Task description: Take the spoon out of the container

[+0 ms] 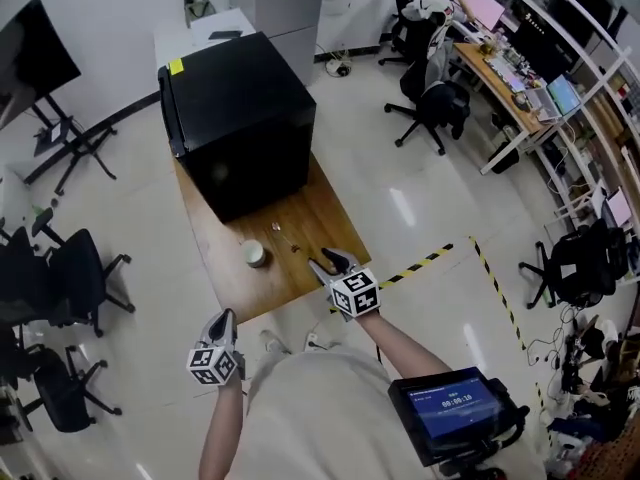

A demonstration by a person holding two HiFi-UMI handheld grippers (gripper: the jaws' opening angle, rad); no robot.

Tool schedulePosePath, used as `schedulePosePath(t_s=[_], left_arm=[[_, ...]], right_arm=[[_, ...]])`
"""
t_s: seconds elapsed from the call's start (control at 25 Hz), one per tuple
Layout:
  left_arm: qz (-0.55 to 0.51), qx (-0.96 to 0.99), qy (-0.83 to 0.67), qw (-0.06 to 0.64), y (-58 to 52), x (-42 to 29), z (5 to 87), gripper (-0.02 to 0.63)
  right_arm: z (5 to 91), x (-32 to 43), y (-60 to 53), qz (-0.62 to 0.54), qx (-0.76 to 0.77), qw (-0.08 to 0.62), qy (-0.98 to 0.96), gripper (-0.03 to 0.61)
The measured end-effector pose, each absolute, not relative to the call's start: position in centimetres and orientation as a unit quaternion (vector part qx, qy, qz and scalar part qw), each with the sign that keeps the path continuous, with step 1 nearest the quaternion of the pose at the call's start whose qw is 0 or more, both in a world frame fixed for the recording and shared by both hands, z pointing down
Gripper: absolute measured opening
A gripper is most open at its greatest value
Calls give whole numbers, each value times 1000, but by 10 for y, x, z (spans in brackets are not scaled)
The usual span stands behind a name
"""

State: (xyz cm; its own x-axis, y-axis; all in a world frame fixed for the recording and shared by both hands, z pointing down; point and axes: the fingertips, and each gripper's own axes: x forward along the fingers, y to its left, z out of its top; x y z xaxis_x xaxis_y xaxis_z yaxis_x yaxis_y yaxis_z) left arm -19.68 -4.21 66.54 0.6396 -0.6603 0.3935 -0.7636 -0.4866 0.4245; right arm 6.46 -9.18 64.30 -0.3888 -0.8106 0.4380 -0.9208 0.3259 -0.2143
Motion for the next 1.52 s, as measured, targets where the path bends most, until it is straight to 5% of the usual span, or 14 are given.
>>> schedulePosePath(t_s=[0.32,0.52,0.92,1.52], left_arm=[[87,836,-443,312,32,-120,668,3],[71,820,-465,326,91,-83,677,2],[108,798,-481,346,202,-47,706,1],[109,810,-468,336,200,-104,686,0]], right_arm=[[632,146,-15,235,524,76,-815,172],[652,196,36,248,516,74,-817,104],[680,228,104,280,484,57,-827,66],[637,142,122,300,432,-33,-850,91]])
